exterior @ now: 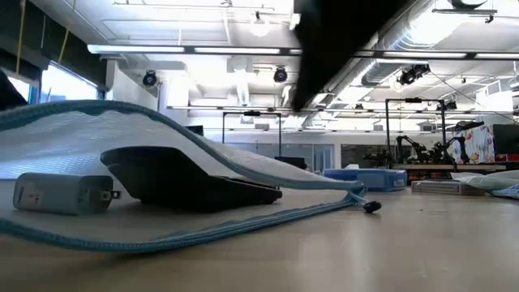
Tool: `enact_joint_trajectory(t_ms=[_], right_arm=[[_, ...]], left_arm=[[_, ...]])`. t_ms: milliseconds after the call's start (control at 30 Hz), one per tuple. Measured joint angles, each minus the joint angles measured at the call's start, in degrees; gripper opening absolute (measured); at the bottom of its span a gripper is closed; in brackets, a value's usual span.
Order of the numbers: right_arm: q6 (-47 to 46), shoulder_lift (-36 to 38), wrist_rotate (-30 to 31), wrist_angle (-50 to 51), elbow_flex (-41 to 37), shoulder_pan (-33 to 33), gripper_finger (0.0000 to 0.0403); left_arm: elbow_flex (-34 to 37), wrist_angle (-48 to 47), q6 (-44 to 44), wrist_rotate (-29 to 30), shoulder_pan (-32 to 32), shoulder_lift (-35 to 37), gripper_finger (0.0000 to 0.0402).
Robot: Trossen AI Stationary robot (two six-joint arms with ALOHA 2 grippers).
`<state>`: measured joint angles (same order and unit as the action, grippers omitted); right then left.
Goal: Unpack backpack
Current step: Put the purple granola bar into the transparent zip bag
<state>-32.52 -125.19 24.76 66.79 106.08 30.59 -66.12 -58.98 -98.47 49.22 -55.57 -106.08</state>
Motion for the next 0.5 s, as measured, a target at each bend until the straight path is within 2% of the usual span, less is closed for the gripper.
enact_joint_trajectory(t_ms=[67,167,367,500], right_arm=[[-6.8,0.0,0.9,11.3,-0.4,-0.2,0.0321],[-16.4,0.7,1.6,23.2,-5.5,-2.0,0.0320],[-25.7,12.3,-6.0,15.2,-26.7,-7.2,0.0320],[-39.0,22.7,-10.2,15.0,-39.7,-9.4,0.0320]], left_arm=[[-0.7,2.3,1.7,0.7,0.0,0.0,0.0000],[-1.2,9.3,7.4,3.6,0.1,0.0,0.0000],[-1.1,21.2,21.8,6.1,1.3,0.0,0.0000],[-1.1,24.1,25.6,6.7,1.6,0.0,0.0000]])
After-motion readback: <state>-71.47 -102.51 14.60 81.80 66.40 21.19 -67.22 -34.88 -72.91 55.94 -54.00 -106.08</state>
